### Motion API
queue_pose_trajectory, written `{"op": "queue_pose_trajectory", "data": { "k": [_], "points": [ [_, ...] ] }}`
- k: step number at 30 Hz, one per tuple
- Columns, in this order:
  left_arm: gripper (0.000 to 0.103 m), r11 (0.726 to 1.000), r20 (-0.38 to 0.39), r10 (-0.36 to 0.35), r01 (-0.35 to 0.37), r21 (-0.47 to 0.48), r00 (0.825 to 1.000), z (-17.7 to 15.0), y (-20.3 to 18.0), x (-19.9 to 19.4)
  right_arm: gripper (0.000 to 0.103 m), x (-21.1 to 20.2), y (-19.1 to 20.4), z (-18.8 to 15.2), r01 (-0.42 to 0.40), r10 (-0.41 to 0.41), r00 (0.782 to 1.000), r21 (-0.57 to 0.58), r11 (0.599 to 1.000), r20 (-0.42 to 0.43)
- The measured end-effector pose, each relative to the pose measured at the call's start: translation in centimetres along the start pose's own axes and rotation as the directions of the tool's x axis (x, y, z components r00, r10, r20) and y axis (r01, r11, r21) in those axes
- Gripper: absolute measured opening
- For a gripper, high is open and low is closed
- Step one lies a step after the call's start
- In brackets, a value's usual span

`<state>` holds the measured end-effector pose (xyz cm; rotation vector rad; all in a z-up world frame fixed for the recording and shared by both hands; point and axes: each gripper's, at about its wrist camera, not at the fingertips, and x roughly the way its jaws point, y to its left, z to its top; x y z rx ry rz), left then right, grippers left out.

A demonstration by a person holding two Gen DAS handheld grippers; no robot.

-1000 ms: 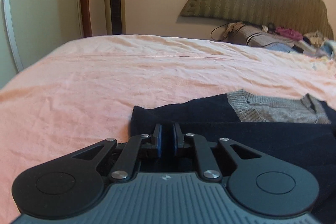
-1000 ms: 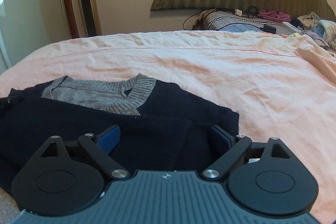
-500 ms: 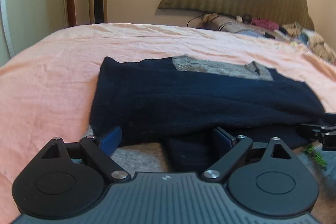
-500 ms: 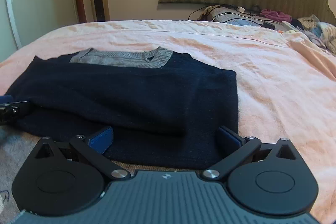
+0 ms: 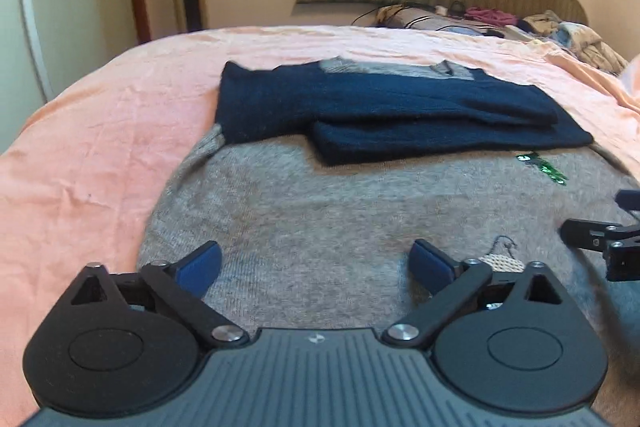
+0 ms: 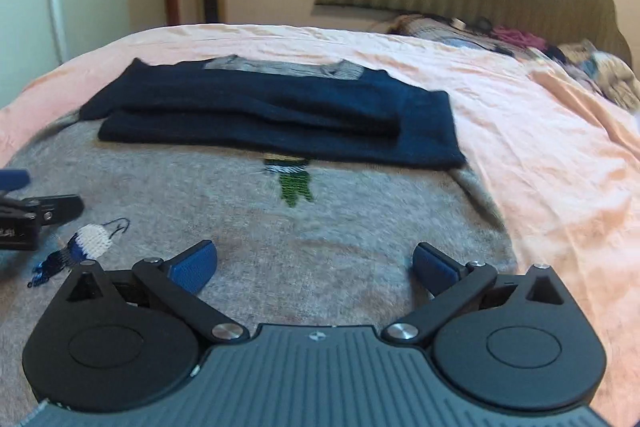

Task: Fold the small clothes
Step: 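Open both tools and withdraw them from the sweater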

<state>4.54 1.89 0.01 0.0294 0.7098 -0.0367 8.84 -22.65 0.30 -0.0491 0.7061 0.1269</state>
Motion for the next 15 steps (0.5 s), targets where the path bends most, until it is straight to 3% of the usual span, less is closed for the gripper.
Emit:
{"op": "queue_pose_trajectory", "data": {
  "k": [15],
  "points": [
    [0.103,1.0,-0.005,0.027,-0.027,0.007,1.0,-0.8,-0.5,-1.1,0.103,-0.2,0.0,0.1,0.0,0.0,1.0,0.008,1.0,-0.001]
  ]
}}
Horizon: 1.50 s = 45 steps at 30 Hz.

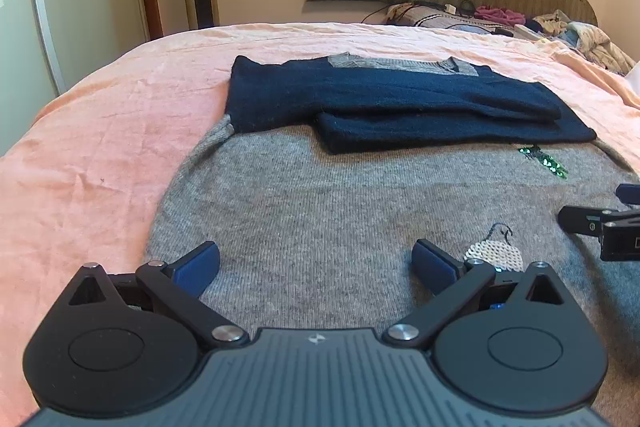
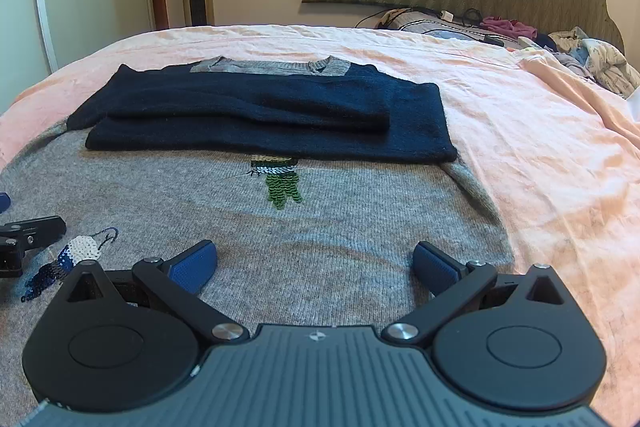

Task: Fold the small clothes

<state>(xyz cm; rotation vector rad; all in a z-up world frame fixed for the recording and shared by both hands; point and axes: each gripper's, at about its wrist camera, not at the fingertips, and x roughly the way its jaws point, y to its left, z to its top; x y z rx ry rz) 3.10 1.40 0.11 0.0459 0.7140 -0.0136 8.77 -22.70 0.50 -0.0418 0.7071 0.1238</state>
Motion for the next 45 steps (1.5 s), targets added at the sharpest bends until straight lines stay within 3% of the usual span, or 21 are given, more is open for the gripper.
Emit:
{"op": "queue_pose_trajectory", "data": {
  "k": [7,11,15,19,26,34,40,45],
  "points": [
    [0.103,1.0,-0.041,0.005,-0.005,-0.005,0.999,-2.3,0.0,-3.4,0.103,0.3,-0.1,0.1,-0.002,0.002,1.0,0.002,1.0,0.0],
    [0.103,1.0,-0.016,-0.016,0.016,-0.011,1.0,-4.4,0.1,-5.5,0.103,0.3,-0.2,0.1,-0.001,0.001,1.0,0.001,1.0,-0.001],
    [0.103,0.999,-0.015,-0.031,0.031,-0.019,0.999,-4.4,0.5,-5.6,0.103,-0.9,0.3,-0.5,0.033,-0.031,0.999,0.039,0.999,-0.044],
    [0.103,1.0,-0.014,-0.02,0.02,-0.009,1.0,-4.5,0.1,-5.6,0.103,-4.8,1.8,-3.8,0.024,-0.025,0.999,-0.028,0.999,-0.03],
    [0.103,1.0,-0.012,-0.021,0.021,-0.012,1.0,-4.6,0.0,-5.7,0.103,-10.5,1.4,-9.1,0.016,-0.017,1.0,0.023,1.0,0.01],
    [0.103,1.0,-0.045,0.016,-0.015,0.02,0.999,-5.2,-0.9,-7.3,0.103,-10.0,1.3,-8.7,0.016,-0.016,1.0,0.02,1.0,-0.003],
    [0.103,0.998,-0.011,-0.027,0.027,0.05,1.0,-8.4,-0.8,-10.6,0.103,-10.0,1.3,-8.7,0.017,-0.017,1.0,0.02,1.0,-0.003],
    [0.103,0.997,-0.018,-0.04,0.041,0.067,0.999,-9.0,-0.9,-11.5,0.103,-10.0,1.3,-8.7,0.018,-0.018,1.0,0.02,1.0,-0.002]
  ]
}}
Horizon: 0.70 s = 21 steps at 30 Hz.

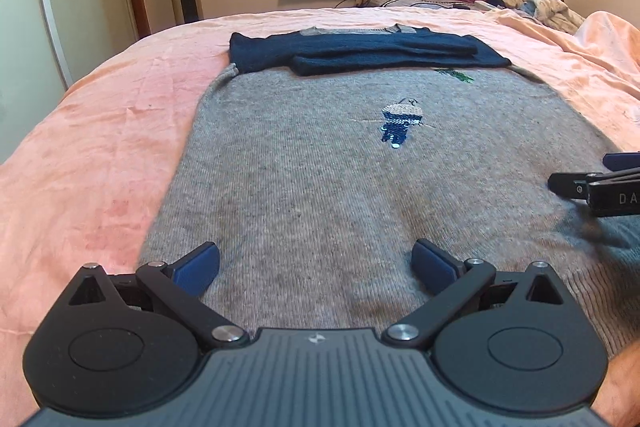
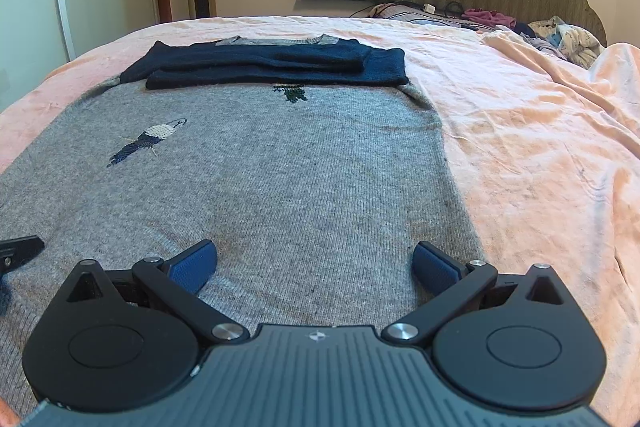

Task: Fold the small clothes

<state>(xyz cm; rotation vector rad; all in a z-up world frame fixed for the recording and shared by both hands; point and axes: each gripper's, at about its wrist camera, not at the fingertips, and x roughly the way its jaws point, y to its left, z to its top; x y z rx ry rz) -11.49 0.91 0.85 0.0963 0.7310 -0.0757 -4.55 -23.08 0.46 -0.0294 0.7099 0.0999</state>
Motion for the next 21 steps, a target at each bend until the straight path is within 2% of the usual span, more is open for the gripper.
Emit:
{"op": "queue_pose_trajectory", "data": {
  "k": [7,11,15,18,21],
  "points": [
    [0.103,1.0,-0.045,-0.018,0.017,-0.006,0.999,-0.3,0.3,-0.8,0.103,-1.7,0.5,-1.1,0.024,-0.024,1.0,-0.004,1.0,-0.004],
    [0.103,0.999,-0.05,-0.045,0.045,0.002,0.998,-1.3,0.6,-2.1,0.103,-3.9,0.3,-2.6,-0.029,0.028,0.999,-0.031,0.999,-0.017],
    [0.103,0.998,-0.058,-0.067,0.068,0.008,0.996,-1.8,1.6,-3.6,0.103,-6.1,-0.5,-3.7,-0.076,0.071,0.994,-0.061,0.995,-0.077],
    [0.103,0.998,-0.061,-0.056,0.054,-0.03,0.997,-2.2,3.6,-4.7,0.103,-8.0,-1.3,-4.4,-0.111,0.1,0.987,-0.089,0.99,-0.124],
    [0.103,0.988,-0.089,-0.084,0.072,-0.134,0.992,-2.5,6.4,-5.2,0.103,-9.7,-2.5,-4.0,-0.134,0.118,0.98,-0.089,0.987,-0.162]
  ]
}}
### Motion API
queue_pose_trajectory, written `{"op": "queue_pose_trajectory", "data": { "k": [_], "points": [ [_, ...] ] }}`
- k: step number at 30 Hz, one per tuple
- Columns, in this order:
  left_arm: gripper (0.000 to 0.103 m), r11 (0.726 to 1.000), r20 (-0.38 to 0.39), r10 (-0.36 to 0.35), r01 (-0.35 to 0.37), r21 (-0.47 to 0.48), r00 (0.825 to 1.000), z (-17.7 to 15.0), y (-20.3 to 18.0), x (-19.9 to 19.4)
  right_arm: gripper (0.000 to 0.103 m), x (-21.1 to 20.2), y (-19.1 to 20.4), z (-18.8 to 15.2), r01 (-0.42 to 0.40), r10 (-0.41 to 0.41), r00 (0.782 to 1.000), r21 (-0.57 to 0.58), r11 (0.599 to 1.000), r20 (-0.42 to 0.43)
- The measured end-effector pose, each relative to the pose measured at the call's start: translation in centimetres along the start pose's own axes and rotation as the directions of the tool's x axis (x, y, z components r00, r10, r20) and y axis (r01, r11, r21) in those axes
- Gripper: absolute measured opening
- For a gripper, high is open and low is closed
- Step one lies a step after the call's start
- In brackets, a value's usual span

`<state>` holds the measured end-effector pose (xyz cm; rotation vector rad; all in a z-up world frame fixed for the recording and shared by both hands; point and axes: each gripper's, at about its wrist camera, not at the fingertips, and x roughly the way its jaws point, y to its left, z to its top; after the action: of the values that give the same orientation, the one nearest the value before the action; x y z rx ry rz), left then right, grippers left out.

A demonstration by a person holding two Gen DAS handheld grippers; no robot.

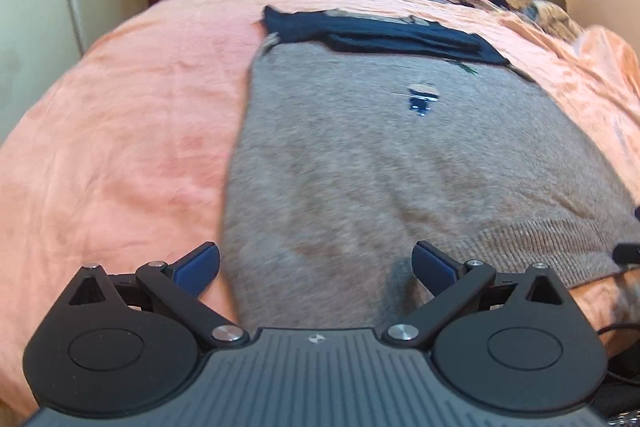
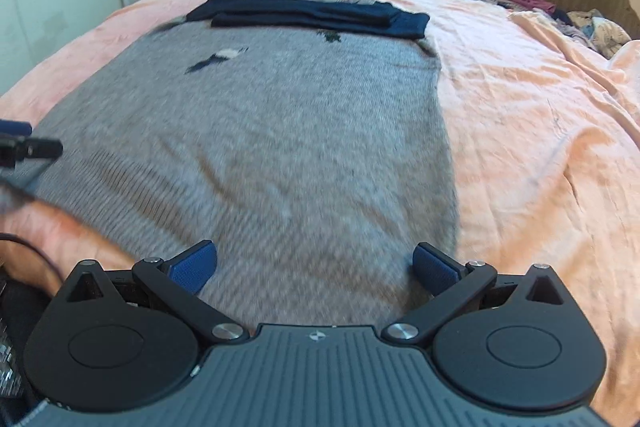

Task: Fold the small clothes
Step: 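Roll both tools and lower them onto the grey sweater side edge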

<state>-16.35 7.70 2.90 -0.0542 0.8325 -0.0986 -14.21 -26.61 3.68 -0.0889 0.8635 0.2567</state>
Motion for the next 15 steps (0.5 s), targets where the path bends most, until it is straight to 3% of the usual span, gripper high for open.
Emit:
{"op": "queue_pose_trajectory", "data": {
  "k": [2,3,5,6,7,9,10,13,15],
  "points": [
    [0.103,0.989,-0.035,-0.078,0.073,-0.127,0.996,0.1,2.2,-0.2,0.103,-1.3,-1.8,0.3,0.004,-0.006,1.0,0.065,0.998,0.027],
    [0.103,0.969,-0.03,-0.141,0.132,-0.208,0.99,0.0,3.4,-0.3,0.103,-1.9,-3.1,0.3,-0.004,-0.001,0.999,0.12,0.993,0.037],
    [0.103,0.89,-0.005,-0.297,0.275,-0.364,0.955,-0.1,5.5,-0.4,0.103,-2.0,-6.0,0.3,-0.062,0.059,0.998,0.272,0.96,0.021],
    [0.103,0.81,0.005,-0.411,0.368,-0.456,0.912,-0.3,6.5,0.2,0.103,-1.7,-7.5,0.2,-0.118,0.127,0.992,0.374,0.92,0.002],
    [0.103,0.713,0.023,-0.516,0.444,-0.543,0.856,-0.5,7.2,0.9,0.103,-1.2,-8.8,-0.1,-0.187,0.217,0.976,0.472,0.861,-0.008],
    [0.103,0.52,0.057,-0.675,0.528,-0.671,0.736,-1.4,8.0,2.7,0.103,0.1,-10.5,-1.0,-0.321,0.393,0.919,0.612,0.723,0.018],
    [0.103,0.462,0.062,-0.714,0.535,-0.708,0.697,-1.7,8.1,3.5,0.103,0.5,-10.8,-1.3,-0.342,0.423,0.906,0.641,0.687,0.029],
    [0.103,0.453,0.06,-0.721,0.535,-0.714,0.69,-1.6,8.0,3.6,0.101,0.9,-11.1,-1.2,-0.371,0.47,0.882,0.664,0.649,0.032],
    [0.103,0.442,0.067,-0.72,0.53,-0.723,0.691,-1.5,8.2,3.6,0.081,1.2,-11.0,-1.3,-0.381,0.503,0.864,0.67,0.637,0.013]
  ]
}}
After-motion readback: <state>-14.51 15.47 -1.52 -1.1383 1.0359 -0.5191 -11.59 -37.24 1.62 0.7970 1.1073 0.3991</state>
